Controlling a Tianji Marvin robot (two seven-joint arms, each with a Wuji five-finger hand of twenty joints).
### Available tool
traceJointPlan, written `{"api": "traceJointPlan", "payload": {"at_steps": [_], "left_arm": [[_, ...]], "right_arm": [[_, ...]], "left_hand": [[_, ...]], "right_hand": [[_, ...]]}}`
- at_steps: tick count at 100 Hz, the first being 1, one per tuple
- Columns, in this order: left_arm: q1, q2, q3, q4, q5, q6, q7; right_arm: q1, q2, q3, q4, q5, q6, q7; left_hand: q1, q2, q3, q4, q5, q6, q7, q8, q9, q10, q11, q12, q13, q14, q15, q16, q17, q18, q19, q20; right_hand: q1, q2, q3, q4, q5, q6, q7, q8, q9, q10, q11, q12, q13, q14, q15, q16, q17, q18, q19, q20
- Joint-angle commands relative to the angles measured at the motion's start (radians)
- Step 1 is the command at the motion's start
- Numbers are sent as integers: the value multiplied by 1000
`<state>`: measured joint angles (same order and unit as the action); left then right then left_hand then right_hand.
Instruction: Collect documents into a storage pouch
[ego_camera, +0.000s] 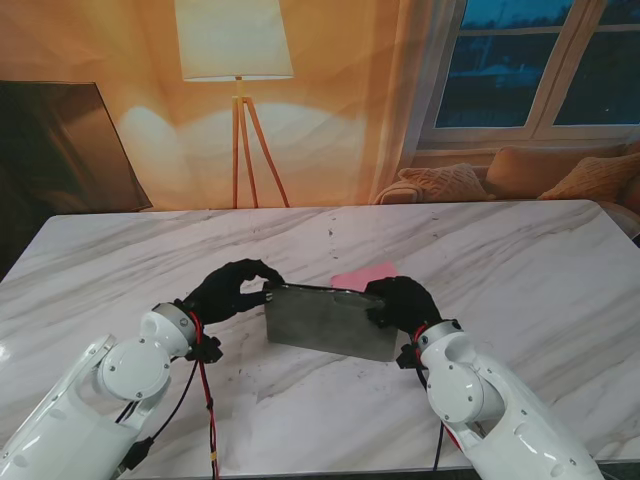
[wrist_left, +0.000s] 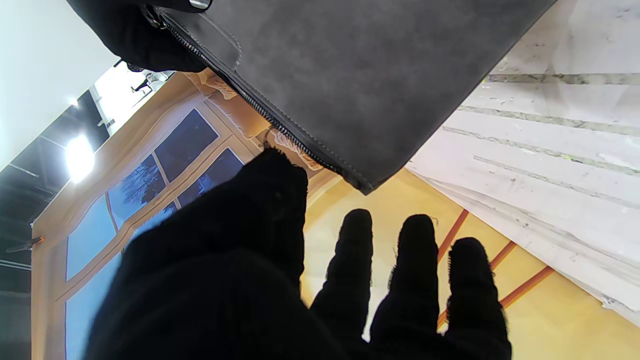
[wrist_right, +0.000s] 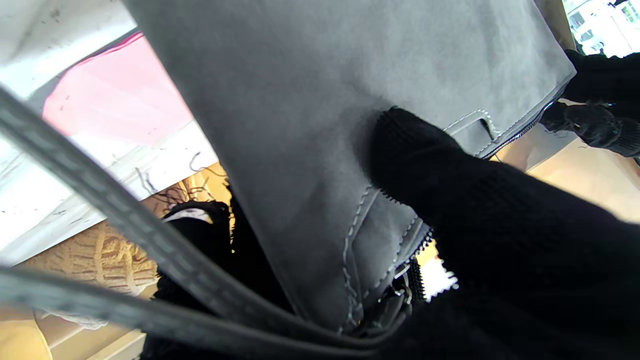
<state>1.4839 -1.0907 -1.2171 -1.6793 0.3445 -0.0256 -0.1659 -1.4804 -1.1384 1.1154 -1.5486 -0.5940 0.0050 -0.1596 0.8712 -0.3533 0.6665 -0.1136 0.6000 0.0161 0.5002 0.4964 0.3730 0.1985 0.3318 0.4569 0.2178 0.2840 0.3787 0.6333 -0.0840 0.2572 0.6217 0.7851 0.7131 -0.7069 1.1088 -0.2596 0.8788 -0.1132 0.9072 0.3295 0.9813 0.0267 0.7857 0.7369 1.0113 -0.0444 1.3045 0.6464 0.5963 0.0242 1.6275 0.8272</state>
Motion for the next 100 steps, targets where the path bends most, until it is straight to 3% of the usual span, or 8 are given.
{"api": "traceJointPlan", "payload": {"at_steps": [1, 36, 60, 72, 83, 100], "left_arm": [[-3, -6, 6, 9, 7, 8, -11], [-33, -7, 38, 46, 12, 10, -13], [-42, -9, 54, 62, 7, 16, -12], [-47, -5, 59, 65, 17, 24, -25], [-55, -3, 65, 75, 38, 21, -28], [-68, -3, 77, 90, 35, 0, -29]], "right_arm": [[-5, -2, -5, -3, 1, -5, 14], [-11, -2, -7, -1, -1, -20, 7], [-15, -3, -6, -2, 2, -12, 6], [-19, -2, -5, -7, 6, -10, 11], [-21, -2, -3, -8, 6, -13, 11], [-26, -1, 0, -8, 8, -26, 15]], "left_hand": [[-11, 19, -36, -20, 38, 12, -15, 10, -39, 1, -14, -12, -48, -20, -16, 3, -14, -31, -25, 30], [-3, 33, -96, -21, 76, 30, 6, 21, -17, 9, -2, -3, -46, -15, -21, 4, -14, -33, -31, 50], [60, 30, -181, -12, 94, 49, 131, 34, -2, 21, 8, 8, -39, -5, -8, 12, -9, -32, -15, 79], [72, 22, -171, -13, 88, 59, 175, 58, 7, 24, 15, 13, -34, -2, 0, 15, -3, -33, -1, 80], [74, 4, -146, -9, 38, 39, 141, 20, 8, 23, 22, 18, -28, 0, 13, 19, -2, -30, 27, 78], [-29, 15, 36, 10, -22, 16, -8, 1, 23, 23, 43, 29, -2, 9, 52, 35, -2, -19, 107, 58]], "right_hand": [[63, 86, 13, -2, 79, -61, 93, 35, 7, 44, 0, 7, 20, -49, 12, 11, -7, -11, 21, -15], [63, 87, 12, -2, 77, -62, 96, 31, 9, 42, 0, 8, 19, -49, 10, 13, -8, -10, 19, -16], [62, 89, 11, -1, 76, -61, 98, 30, 6, 43, -2, 8, 13, -47, 3, 12, -15, -9, 14, -18], [61, 90, 8, -2, 69, -60, 98, 27, 0, 41, -7, 7, -2, -39, -20, 6, -30, -5, -4, -25], [61, 90, 7, -1, 67, -63, 98, 25, -6, 39, -13, 6, -16, -32, -52, -8, -44, 0, -29, -34], [68, 93, 5, 0, 75, -67, 100, 28, -4, 38, -16, 6, -21, -28, -66, -23, -50, 2, -41, -39]]}}
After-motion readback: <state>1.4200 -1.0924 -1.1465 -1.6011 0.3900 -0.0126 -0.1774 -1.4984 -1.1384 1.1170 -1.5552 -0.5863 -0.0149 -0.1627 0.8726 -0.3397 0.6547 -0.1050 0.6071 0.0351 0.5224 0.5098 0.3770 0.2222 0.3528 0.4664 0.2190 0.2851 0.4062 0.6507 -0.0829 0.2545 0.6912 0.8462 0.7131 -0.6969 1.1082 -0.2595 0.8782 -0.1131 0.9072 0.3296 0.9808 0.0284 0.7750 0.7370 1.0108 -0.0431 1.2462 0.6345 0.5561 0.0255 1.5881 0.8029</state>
